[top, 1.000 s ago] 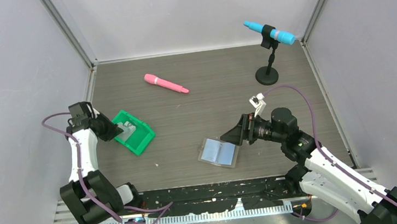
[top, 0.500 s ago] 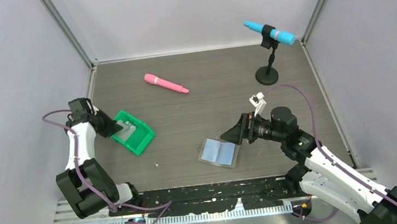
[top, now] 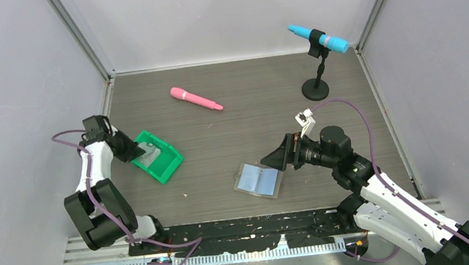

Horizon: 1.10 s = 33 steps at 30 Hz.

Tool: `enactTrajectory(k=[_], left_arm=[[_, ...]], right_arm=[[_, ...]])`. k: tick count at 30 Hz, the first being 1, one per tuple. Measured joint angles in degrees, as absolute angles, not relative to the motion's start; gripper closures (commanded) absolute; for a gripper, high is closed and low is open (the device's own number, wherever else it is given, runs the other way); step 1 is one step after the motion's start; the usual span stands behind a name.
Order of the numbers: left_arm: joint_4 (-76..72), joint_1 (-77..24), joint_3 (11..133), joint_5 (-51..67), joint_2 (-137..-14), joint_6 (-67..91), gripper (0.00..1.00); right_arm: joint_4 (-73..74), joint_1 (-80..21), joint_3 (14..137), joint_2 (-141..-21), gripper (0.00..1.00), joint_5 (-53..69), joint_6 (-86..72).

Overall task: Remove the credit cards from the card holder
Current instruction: Place the credit card in the storage box.

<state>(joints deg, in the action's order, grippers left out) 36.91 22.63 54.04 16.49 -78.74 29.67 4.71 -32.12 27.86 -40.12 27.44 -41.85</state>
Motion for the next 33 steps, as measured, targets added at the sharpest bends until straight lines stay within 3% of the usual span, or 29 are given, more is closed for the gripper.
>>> enactTrajectory(k=[16, 33], left_arm=[[36.6, 22.6, 54.4, 14.6, -80.5, 30.0, 0.79], [38.2, 22.6, 56.2, 14.3, -74.3, 29.8, 0.67]], right_arm=[[6.5, -32.1, 29.7, -40.1, 0.04, 26.4, -40.2], [12.1, -32.1, 30.7, -41.6, 0.04, 23.8, -39.5]])
